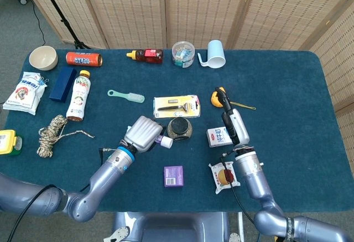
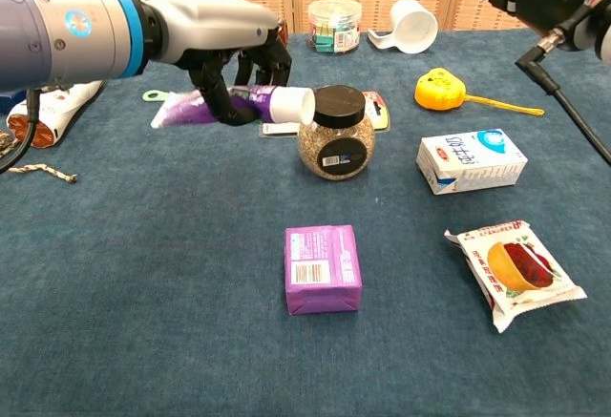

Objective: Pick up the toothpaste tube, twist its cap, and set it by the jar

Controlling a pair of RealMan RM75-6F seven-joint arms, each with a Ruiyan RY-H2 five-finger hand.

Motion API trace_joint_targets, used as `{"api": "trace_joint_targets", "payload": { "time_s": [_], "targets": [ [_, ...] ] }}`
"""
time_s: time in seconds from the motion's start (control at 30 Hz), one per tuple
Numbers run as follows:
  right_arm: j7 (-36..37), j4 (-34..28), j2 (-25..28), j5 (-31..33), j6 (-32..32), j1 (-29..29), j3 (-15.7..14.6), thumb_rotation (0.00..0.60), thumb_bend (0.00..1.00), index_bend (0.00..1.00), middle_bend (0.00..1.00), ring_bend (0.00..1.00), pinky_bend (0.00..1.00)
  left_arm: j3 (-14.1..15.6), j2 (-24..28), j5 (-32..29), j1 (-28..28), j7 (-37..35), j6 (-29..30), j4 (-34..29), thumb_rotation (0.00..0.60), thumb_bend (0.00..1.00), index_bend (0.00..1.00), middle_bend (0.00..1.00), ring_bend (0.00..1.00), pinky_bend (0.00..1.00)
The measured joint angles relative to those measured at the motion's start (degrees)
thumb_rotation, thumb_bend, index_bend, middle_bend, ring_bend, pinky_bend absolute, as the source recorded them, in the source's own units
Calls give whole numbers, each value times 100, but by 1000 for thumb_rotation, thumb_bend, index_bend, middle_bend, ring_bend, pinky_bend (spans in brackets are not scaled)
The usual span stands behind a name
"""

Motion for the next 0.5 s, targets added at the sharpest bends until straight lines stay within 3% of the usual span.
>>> {"api": "trace_joint_targets", "payload": {
  "time_s": [0.1, 0.5],
  "targets": [
    [16, 16, 51, 6, 13, -6, 10, 0, 0, 0, 0, 0, 0, 22, -7, -60, 6, 20, -50, -10, 600, 518, 350, 294, 227, 524],
    [-8, 74, 277, -68, 70, -45, -23, 0, 0, 0, 0, 0, 0, 19, 210, 56, 154, -169, -52, -256, 600, 505, 199, 183, 113, 405]
  ]
}}
